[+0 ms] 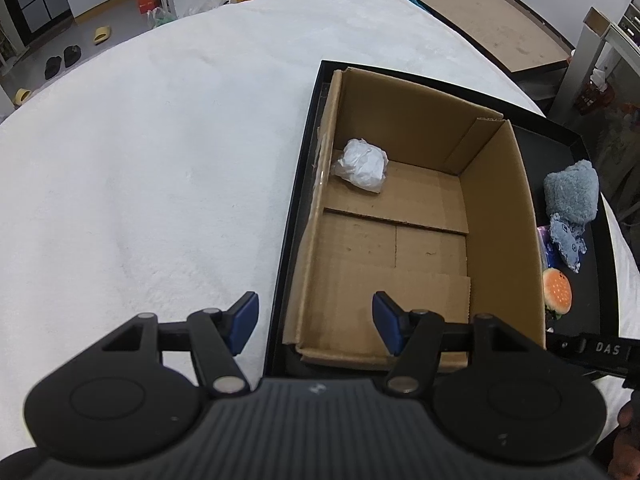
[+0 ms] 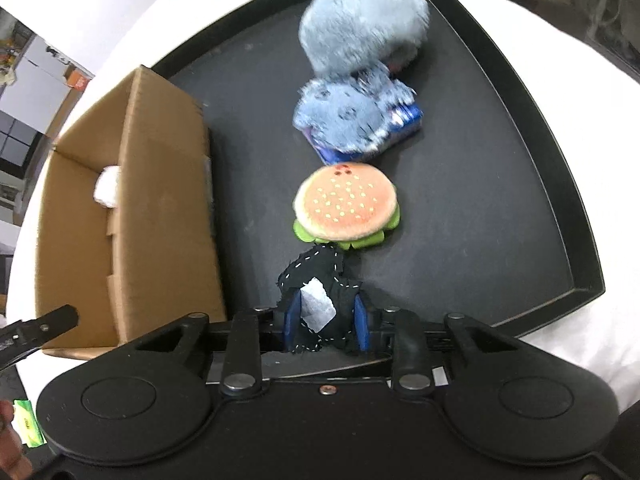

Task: Organize soft objects
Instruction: 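Lower the right gripper onto the black plush with white patch and close, then carry the black plush with the right gripper into the box and release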

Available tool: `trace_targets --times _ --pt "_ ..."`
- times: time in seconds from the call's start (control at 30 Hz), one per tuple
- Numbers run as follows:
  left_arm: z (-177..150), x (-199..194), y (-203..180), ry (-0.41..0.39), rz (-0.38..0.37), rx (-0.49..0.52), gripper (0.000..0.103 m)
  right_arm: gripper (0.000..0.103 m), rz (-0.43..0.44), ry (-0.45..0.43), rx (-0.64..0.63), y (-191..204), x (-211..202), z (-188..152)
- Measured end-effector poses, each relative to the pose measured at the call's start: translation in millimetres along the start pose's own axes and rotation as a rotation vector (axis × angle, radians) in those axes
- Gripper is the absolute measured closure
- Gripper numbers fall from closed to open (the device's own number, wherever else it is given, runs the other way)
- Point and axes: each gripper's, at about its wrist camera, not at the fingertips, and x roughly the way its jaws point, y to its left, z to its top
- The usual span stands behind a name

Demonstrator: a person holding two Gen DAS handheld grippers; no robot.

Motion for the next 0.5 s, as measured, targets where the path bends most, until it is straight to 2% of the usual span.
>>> trace_targets --times 0.5 --pt "0.9 -10.7 15.5 -0.066 -0.059 -0.053 0.045 0.075 0.036 -0.140 -0.051 21.1 -48.6 20.7"
